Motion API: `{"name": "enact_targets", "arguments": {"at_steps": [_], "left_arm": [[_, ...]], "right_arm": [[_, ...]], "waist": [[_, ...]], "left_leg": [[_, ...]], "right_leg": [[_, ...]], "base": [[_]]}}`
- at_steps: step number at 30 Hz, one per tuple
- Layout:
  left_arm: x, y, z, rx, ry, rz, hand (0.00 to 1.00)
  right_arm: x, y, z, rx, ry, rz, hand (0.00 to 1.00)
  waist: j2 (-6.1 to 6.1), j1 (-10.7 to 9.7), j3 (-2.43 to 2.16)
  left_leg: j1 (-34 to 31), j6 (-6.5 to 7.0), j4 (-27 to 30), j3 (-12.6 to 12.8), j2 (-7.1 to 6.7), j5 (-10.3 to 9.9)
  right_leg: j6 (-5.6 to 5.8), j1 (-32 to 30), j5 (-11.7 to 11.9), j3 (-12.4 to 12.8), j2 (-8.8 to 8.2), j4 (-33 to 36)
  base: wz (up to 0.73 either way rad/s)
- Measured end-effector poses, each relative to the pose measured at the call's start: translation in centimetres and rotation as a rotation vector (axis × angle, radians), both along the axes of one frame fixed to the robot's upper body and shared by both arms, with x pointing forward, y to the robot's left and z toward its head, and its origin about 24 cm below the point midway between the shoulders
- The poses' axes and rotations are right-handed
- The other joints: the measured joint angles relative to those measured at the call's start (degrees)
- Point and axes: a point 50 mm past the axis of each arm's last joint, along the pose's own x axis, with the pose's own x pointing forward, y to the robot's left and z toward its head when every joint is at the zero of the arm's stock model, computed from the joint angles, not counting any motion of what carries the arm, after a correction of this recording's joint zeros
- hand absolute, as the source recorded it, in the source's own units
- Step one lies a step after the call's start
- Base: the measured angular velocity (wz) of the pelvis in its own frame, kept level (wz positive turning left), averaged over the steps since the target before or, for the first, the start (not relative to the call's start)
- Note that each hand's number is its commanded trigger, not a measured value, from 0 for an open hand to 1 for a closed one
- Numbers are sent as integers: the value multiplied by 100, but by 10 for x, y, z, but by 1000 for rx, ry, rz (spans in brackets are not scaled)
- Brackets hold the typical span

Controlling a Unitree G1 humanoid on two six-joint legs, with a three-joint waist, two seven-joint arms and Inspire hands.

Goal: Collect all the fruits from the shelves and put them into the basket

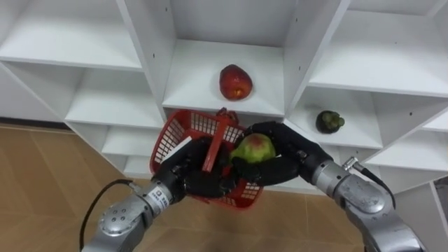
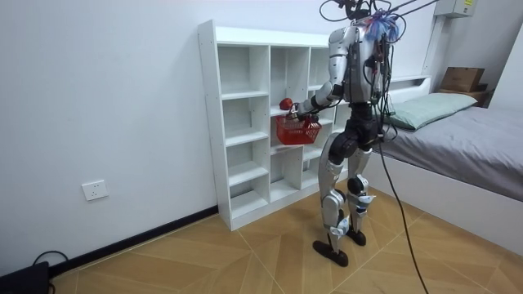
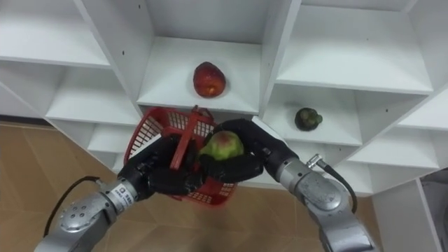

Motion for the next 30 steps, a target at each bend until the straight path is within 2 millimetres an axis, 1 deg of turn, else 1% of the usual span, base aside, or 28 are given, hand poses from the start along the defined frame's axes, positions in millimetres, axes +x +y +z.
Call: {"name": "enact_targets", "arguments": {"at_steps": [12,15,16,17,18,21,24,26,28,30], "left_arm": [[-1,1,-1,3,3,1,100],[-1,1,0,0,-2,-1,100],[-1,0,0,-3,-2,-1,100],[-1,0,0,-2,-1,0,100],[-2,0,-1,-1,3,2,100],[-7,2,-5,2,22,8,100],[-13,3,-9,1,44,10,100],[-15,3,-10,-4,50,8,100],[-15,2,-10,-27,54,7,100],[-15,2,-10,-36,55,6,100]], "right_arm": [[-1,-1,-2,-3,-7,-24,100],[-1,-2,-2,-4,-13,-38,100],[-1,-2,-2,-4,-16,-40,93],[-1,-2,-3,-4,-14,-41,52],[-1,-2,-5,-4,-8,-45,1],[-3,-2,-12,-2,13,-56,0],[-6,-5,-17,-22,22,-78,0],[-8,-6,-19,-36,25,-88,0],[-14,-7,-24,-55,44,-85,0],[-15,-7,-25,-57,50,-81,0]], "waist": [[-15,-5,-6],[-14,-7,-17],[-13,4,-19],[-12,7,-19],[-9,14,-21],[10,2,-32],[38,-4,-34],[68,9,-51],[121,21,-79],[172,10,-92]], "left_leg": [[-46,4,10,3,-13,2],[-115,4,21,-3,-7,3],[-138,4,27,-2,-4,3],[-144,4,30,-3,-2,3],[-141,4,35,-1,2,3],[-142,4,45,-13,3,3],[-163,4,59,-18,3,3],[-192,4,79,-37,7,2],[-199,4,92,-44,14,2],[-205,4,89,-48,24,2]], "right_leg": [[1,-32,-1,18,1,-35],[-1,-76,1,-2,4,-55],[-1,-116,1,5,3,-23],[-1,-128,1,6,3,-6],[-1,-128,2,11,7,3],[-2,-127,2,26,8,5],[-2,-131,2,25,7,6],[-6,-133,5,-1,14,8],[-16,-133,15,-9,15,23],[-29,-133,28,-47,11,23]], "base": [[0],[1],[0],[0],[0],[0],[2],[7],[2],[0]]}}
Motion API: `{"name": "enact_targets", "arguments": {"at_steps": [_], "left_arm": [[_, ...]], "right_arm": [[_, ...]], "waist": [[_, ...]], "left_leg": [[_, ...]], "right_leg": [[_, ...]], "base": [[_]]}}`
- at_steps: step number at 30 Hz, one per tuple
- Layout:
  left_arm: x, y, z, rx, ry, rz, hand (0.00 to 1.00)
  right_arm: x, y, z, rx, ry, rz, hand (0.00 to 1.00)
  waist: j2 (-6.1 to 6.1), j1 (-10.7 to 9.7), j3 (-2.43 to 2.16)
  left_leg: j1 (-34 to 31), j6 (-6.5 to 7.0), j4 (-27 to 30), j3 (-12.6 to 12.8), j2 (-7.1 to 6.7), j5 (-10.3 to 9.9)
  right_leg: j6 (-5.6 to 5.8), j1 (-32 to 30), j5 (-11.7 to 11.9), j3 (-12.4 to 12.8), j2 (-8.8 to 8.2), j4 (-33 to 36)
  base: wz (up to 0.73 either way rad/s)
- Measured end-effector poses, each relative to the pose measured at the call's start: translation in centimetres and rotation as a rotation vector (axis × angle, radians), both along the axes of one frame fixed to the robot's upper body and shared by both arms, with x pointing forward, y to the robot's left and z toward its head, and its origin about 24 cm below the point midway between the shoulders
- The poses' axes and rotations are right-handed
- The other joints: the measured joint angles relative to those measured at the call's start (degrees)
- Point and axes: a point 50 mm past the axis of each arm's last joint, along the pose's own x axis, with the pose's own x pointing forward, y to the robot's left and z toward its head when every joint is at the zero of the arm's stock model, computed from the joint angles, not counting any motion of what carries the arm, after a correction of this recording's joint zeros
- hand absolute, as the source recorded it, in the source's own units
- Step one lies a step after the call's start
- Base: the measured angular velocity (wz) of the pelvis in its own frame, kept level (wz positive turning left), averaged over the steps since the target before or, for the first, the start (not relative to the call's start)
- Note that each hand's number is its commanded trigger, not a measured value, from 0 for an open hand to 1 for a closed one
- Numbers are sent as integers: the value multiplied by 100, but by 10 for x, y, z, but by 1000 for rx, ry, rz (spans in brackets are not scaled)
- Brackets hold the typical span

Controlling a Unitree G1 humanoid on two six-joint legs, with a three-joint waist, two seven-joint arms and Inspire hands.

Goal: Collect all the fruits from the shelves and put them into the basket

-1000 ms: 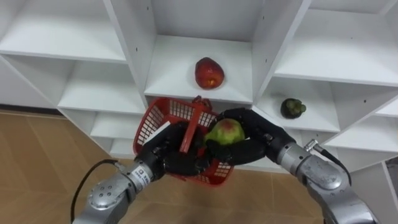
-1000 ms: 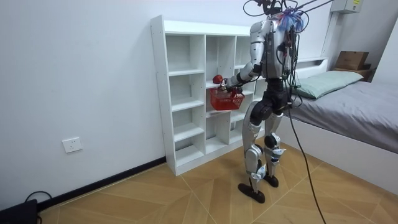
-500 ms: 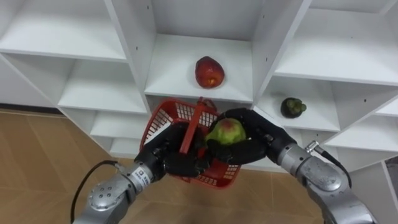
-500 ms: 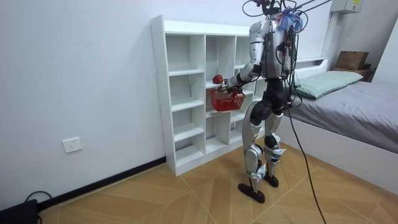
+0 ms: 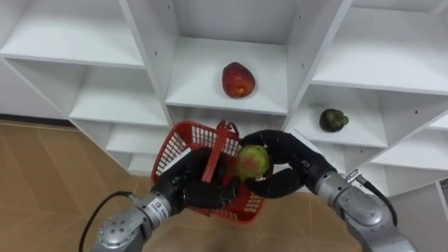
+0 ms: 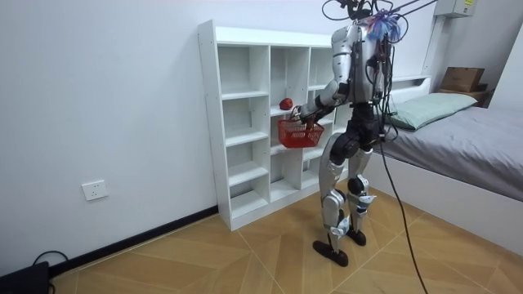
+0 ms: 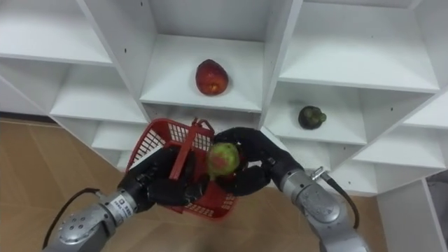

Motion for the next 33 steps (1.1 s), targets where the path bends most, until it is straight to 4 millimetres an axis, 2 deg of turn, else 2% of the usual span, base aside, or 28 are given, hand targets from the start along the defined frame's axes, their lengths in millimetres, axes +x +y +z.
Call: {"name": "enact_targets", "arguments": {"at_steps": [9,14,18,33], "left_arm": [[1,-2,5,-17,-18,-9,100],[2,-4,10,-23,-39,-12,100],[6,-4,13,-18,-53,-16,100],[6,0,13,-5,-53,7,100]], "right_arm": [[0,-2,0,-14,-10,-8,0],[0,3,1,-15,-32,9,0],[0,5,2,-11,-35,14,0],[0,9,3,-10,-41,35,0]], "waist": [[11,7,2],[-53,27,31],[-139,21,77],[-129,36,76]], "left_leg": [[7,-12,23,77,34,10],[-17,-13,16,173,38,10],[-16,-12,17,186,41,10],[64,-13,4,177,44,10]], "right_leg": [[-17,-5,8,28,17,-13],[-15,-85,7,105,14,14],[-14,-78,6,101,14,0],[-15,15,7,76,22,-17]], "base": [[-2],[-8],[-1],[0]]}}
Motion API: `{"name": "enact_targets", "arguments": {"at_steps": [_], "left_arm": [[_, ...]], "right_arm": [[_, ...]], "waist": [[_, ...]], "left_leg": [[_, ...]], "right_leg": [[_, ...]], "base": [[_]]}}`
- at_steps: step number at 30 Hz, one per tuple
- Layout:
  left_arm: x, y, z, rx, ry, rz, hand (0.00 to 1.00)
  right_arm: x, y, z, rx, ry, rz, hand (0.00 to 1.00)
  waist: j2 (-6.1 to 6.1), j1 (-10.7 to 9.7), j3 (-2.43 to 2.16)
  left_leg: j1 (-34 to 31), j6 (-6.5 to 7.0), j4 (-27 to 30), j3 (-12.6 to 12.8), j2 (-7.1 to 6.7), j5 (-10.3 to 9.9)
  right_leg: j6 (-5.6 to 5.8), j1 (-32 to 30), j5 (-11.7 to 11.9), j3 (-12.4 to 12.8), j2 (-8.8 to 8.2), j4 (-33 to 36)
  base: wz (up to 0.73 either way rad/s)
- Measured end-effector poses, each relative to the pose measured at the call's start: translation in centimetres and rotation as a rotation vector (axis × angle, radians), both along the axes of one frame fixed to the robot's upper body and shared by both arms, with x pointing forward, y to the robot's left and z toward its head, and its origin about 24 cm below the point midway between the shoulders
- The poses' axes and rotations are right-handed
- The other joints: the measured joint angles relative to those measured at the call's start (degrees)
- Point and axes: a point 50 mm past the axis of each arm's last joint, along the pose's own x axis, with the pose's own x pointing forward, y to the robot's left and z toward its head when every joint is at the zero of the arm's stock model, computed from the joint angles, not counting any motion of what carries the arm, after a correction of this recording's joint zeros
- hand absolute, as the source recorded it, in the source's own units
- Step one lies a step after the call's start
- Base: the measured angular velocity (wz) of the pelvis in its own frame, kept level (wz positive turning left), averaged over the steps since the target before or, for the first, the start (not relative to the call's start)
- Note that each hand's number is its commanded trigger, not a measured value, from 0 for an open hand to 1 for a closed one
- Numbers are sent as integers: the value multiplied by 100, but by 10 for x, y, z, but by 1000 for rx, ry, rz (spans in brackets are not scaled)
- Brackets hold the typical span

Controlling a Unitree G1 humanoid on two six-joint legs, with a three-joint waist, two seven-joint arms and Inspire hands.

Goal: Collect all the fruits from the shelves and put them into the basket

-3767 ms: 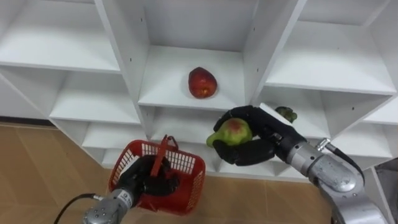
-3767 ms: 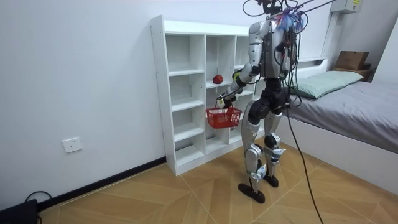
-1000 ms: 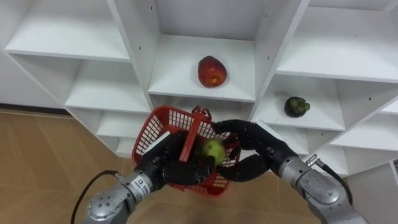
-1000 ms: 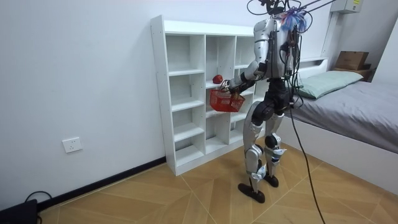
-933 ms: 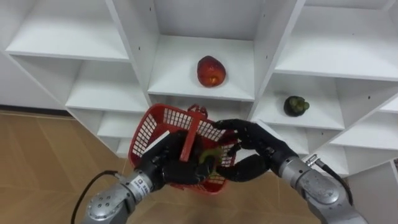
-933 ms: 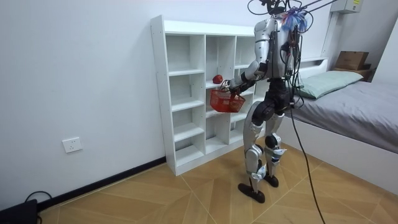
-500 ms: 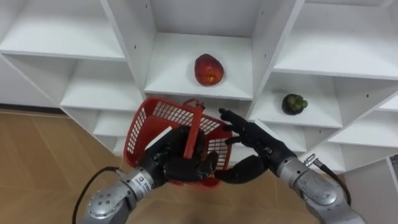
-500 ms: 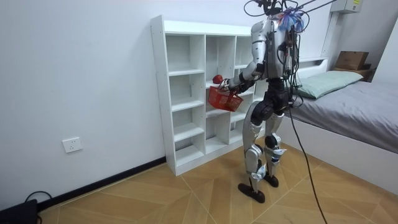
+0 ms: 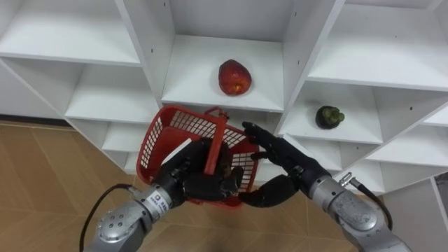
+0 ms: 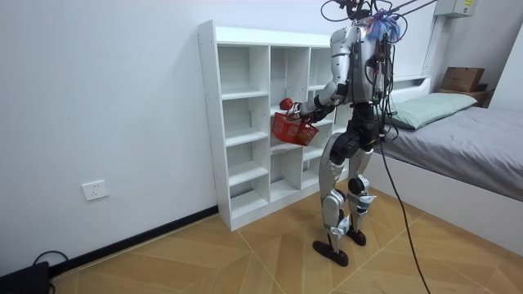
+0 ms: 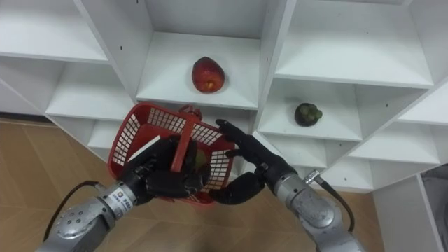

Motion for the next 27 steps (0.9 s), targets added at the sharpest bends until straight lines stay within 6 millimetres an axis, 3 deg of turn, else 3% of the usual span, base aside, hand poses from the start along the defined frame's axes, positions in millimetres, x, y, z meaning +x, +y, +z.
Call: {"name": "enact_targets", "arguments": {"at_steps": [7,14,27], "left_arm": [[-11,10,-15,31,64,67,100],[-23,16,-31,59,140,117,100],[-32,26,-48,146,203,178,100]], "right_arm": [[0,1,3,-1,-10,11,0],[3,9,21,28,-89,32,0],[6,15,40,91,-171,8,0]], "waist": [[1,16,-1],[-24,59,-5],[-215,157,-12]], "left_leg": [[211,-1,-104,-7,-10,-1],[249,-3,-90,-12,-14,1],[444,2,-128,-40,-81,-1]], "right_leg": [[7,168,-5,25,8,-21],[9,212,-13,27,2,-13],[53,427,-55,-5,-22,-37]], "base": [[-1],[0],[2]]}}
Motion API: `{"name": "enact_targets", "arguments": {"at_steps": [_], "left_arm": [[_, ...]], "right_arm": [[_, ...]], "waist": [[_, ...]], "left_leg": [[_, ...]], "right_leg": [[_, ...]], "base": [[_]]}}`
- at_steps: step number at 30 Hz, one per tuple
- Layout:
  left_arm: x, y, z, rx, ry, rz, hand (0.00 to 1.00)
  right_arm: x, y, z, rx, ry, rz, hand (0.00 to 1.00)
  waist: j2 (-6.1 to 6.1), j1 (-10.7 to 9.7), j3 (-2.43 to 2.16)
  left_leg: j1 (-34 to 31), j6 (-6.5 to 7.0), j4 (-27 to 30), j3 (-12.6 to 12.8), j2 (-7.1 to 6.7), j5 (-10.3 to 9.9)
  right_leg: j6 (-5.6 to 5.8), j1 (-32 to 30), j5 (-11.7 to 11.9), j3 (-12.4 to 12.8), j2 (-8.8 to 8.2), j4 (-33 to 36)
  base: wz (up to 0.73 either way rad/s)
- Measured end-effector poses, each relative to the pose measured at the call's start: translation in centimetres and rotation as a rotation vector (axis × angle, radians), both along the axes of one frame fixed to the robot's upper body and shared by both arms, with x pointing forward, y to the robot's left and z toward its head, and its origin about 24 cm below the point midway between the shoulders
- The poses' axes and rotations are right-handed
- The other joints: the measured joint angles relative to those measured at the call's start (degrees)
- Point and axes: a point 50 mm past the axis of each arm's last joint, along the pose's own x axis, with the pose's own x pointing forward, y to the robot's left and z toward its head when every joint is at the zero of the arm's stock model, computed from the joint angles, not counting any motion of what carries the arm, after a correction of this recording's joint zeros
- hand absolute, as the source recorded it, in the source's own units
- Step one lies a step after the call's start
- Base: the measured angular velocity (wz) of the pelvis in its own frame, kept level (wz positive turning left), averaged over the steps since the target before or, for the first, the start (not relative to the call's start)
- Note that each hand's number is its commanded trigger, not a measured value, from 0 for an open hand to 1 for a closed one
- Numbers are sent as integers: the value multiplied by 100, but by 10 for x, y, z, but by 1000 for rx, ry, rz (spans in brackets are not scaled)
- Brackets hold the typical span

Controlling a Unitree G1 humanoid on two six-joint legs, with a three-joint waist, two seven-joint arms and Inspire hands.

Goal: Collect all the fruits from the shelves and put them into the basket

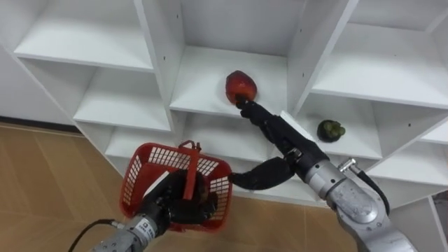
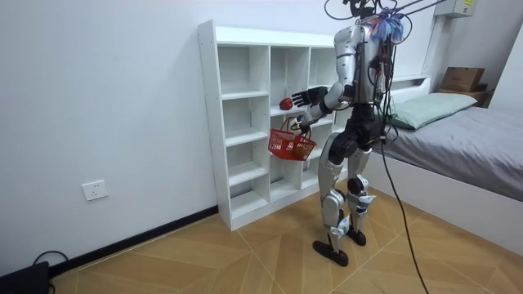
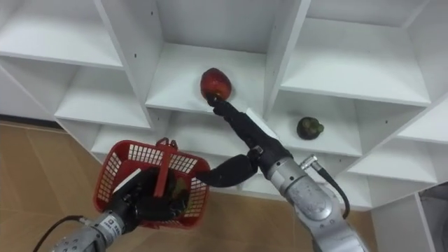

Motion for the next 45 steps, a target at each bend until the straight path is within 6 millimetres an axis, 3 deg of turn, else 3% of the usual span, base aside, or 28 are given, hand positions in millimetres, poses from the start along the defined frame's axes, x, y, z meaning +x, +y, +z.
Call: {"name": "enact_targets", "arguments": {"at_steps": [19,28,33,45], "left_arm": [[-11,8,-16,78,66,47,100],[-16,11,-23,102,83,64,100],[-17,12,-25,107,90,68,100],[-17,9,-26,114,92,57,100]], "right_arm": [[8,-8,23,38,-139,-114,0],[24,-14,46,62,-264,-184,0],[25,-15,50,77,-296,-212,0],[28,-14,55,62,-330,-230,0]], "waist": [[-16,-49,4],[-31,-65,14],[-75,-78,38],[-73,-66,38]], "left_leg": [[57,1,-69,-104,-21,0],[94,2,-107,-154,-16,2],[63,6,-133,-220,-27,6],[-27,8,-58,-270,-28,6]], "right_leg": [[22,135,-18,-138,3,-82],[25,209,-19,-272,-13,-78],[30,224,-23,-281,-18,-85],[35,164,-27,-276,-15,-85]], "base": [[3],[4],[5],[1]]}}
